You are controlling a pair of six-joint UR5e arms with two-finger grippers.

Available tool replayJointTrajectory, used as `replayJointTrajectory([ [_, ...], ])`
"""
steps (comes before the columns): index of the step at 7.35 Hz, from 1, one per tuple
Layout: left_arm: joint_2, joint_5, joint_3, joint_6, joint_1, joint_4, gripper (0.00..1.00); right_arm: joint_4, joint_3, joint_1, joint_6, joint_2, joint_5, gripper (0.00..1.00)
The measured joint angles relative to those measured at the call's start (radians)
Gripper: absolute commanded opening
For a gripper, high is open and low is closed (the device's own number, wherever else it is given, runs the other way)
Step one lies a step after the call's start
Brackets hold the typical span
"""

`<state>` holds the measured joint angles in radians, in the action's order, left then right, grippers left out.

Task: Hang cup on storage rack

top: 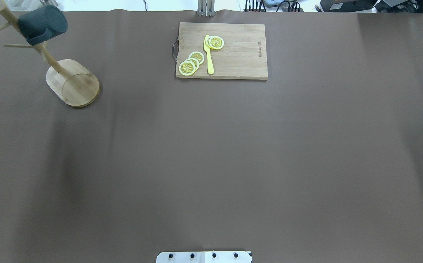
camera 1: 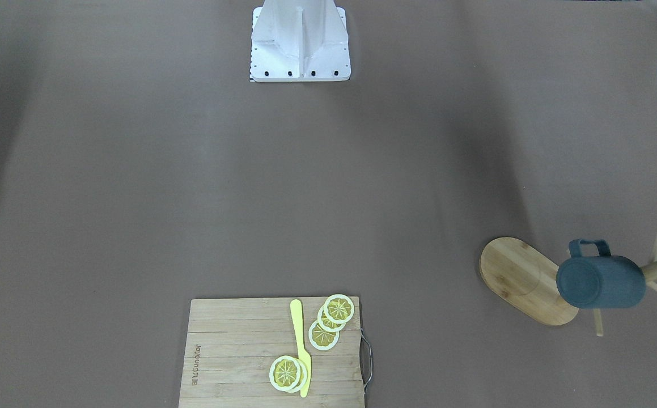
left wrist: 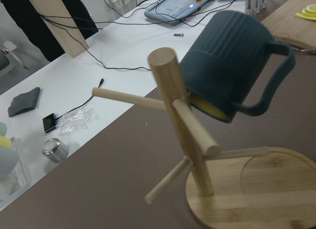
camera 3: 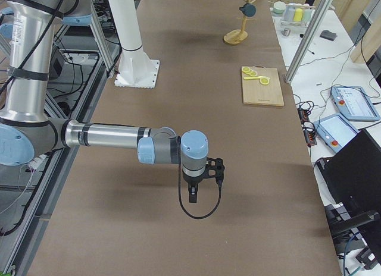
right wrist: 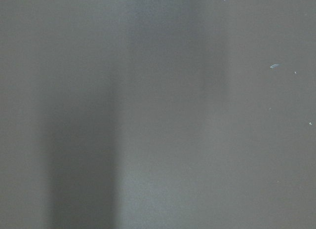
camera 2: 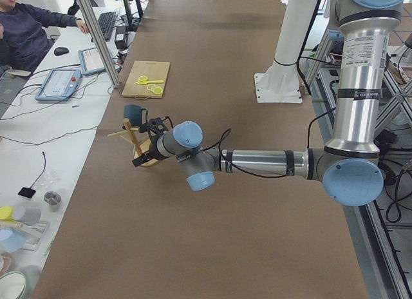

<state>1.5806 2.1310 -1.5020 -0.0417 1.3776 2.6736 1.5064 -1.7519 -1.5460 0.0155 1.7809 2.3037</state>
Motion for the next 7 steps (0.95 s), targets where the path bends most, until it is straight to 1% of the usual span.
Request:
replayJointTrajectory([
  [2, -0.008, -0.005, 0.006, 0.259, 0.08, -0.153, 0.99, 0.0, 0.0, 0.001, 0.0, -0.002, -0.001, 1.0],
  [3, 0.004, -0.03, 0.008, 0.374, 0.121, -0.233, 0.99, 0.0, 0.003, 0.001, 0.0, -0.005, -0.002, 1.0],
  [4, 0.018, -0.066, 0.01, 0.435, 0.156, -0.296, 0.99, 0.0, 0.006, 0.001, 0.0, -0.009, -0.003, 1.0],
  [5, 0.022, -0.094, 0.011, 0.453, 0.178, -0.332, 0.99, 0.0, 0.008, 0.0, 0.0, -0.012, -0.004, 1.0],
  [7, 0.017, -0.103, 0.042, 0.33, 0.197, -0.365, 0.99, 0.0, 0.01, 0.0, -0.001, -0.013, -0.004, 1.0],
])
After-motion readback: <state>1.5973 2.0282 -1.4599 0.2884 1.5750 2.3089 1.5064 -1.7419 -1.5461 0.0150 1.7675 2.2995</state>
